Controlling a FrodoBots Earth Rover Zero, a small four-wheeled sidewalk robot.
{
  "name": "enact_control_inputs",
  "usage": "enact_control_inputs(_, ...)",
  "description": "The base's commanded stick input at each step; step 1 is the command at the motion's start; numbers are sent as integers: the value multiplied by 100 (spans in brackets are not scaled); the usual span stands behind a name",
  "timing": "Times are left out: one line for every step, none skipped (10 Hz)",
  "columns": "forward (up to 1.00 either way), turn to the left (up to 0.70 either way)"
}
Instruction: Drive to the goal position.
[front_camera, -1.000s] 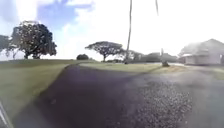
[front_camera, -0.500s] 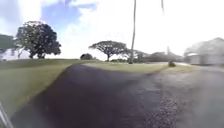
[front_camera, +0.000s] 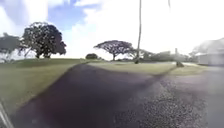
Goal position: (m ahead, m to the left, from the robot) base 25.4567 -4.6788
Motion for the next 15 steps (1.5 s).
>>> enact_control_inputs(60, 15)
enact_control_inputs(60, 15)
enact_control_inputs(60, 15)
enact_control_inputs(60, 15)
enact_control_inputs(60, 15)
enact_control_inputs(60, 15)
enact_control_inputs(60, 7)
enact_control_inputs(60, 1)
enact_control_inputs(60, 0)
enact_control_inputs(60, 0)
enact_control_inputs(60, 0)
enact_control_inputs(60, 9)
enact_control_inputs(60, 15)
enact_control_inputs(60, 15)
enact_control_inputs(60, 15)
